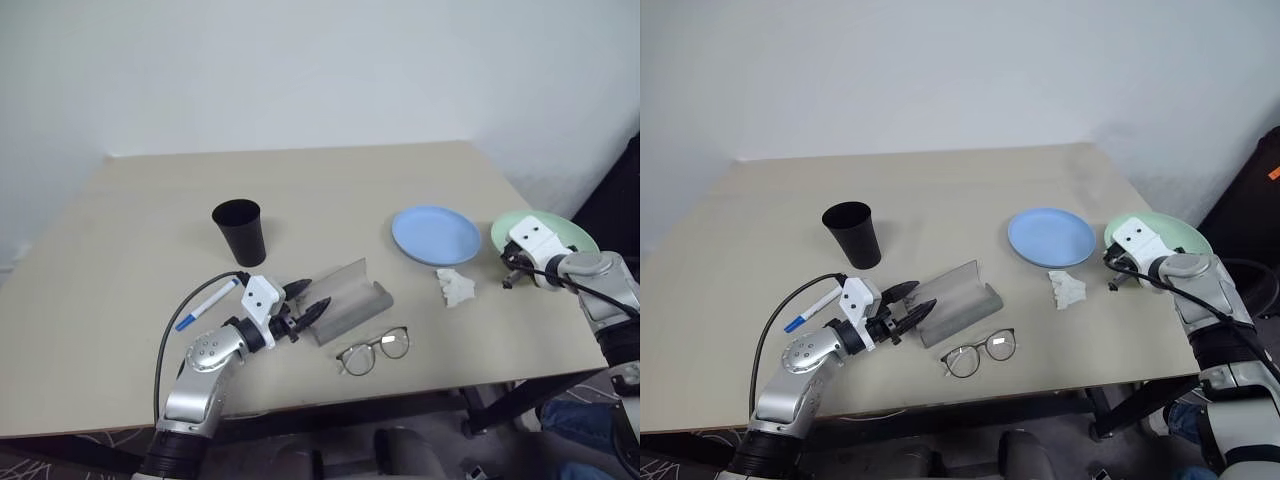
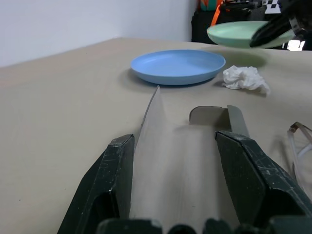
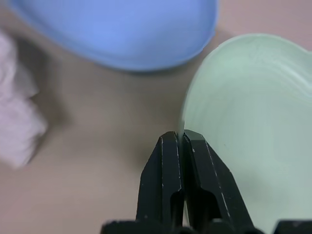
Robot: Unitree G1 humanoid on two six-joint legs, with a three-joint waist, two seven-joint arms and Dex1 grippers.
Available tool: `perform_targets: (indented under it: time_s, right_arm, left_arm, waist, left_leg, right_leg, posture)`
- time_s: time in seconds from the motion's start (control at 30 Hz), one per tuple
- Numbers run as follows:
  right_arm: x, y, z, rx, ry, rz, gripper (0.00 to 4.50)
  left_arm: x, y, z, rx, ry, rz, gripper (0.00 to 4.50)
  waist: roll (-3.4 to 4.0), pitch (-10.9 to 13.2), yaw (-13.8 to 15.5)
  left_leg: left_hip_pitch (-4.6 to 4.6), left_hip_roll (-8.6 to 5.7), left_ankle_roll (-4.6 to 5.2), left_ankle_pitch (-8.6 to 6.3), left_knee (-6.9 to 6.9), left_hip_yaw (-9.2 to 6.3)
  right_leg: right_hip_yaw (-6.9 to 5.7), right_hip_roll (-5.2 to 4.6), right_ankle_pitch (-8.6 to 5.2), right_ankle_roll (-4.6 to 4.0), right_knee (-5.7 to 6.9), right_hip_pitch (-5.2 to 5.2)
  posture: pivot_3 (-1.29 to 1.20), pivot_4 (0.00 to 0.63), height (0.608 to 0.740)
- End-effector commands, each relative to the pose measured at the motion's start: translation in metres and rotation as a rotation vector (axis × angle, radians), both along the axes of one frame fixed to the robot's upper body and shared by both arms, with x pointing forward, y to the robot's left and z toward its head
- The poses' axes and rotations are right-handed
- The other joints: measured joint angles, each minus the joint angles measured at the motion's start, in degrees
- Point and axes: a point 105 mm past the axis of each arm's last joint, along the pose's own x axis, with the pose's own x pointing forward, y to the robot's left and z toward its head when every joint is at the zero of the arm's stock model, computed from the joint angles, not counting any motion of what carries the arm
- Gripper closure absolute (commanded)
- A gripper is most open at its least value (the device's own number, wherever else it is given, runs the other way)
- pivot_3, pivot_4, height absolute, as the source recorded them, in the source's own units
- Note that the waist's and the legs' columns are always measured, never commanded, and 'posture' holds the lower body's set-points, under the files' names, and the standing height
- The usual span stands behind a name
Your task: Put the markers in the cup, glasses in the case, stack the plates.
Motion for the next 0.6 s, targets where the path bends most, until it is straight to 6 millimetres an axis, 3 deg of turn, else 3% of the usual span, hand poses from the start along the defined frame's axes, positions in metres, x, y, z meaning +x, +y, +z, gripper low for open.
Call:
perform_targets:
  time_s: [0.03, 0.2, 0.37, 0.6]
  right_arm:
    - [0.018, 0.021, 0.034, 0.011, -0.144, 0.121, 4.49]
    - [0.026, 0.057, 0.047, 0.047, -0.21, 0.326, 4.49]
    - [0.029, 0.09, 0.04, 0.111, -0.163, 0.486, 4.49]
    - [0.038, 0.107, 0.026, 0.127, -0.107, 0.529, 4.49]
  left_arm:
    - [0.004, -0.003, 0.013, -0.005, -0.06, -0.01, 1.73]
    - [0.006, -0.003, 0.014, -0.005, -0.065, -0.009, 1.73]
    - [0.008, -0.003, 0.016, -0.006, -0.073, -0.007, 1.73]
    - [0.009, -0.002, 0.018, -0.005, -0.081, 0.0, 1.73]
  waist:
    - [0.0, 0.0, 0.0]
    - [0.02, 0.0, 0.0]
    - [0.02, 0.0, 0.0]
    - [0.08, 0.0, 0.0]
  left_leg:
    - [0.01, -0.02, 0.01, 0.0, -0.07, 0.01]
    - [0.04, -0.02, 0.03, 0.02, -0.09, 0.0]
    - [0.08, -0.03, 0.04, 0.03, -0.03, -0.01]
    - [0.08, -0.04, 0.05, 0.04, -0.02, -0.03]
  right_leg:
    - [0.01, 0.0, 0.0, 0.0, -0.01, -0.01]
    - [0.03, 0.01, 0.0, 0.0, -0.03, 0.02]
    - [0.03, -0.01, 0.0, 0.0, -0.03, 0.11]
    - [0.03, 0.0, 0.01, -0.01, 0.01, 0.11]
  posture:
    - [0.0, 0.0, 0.74]
    - [0.0, 0.0, 0.74]
    - [0.0, 0.0, 0.74]
    - [0.0, 0.0, 0.74]
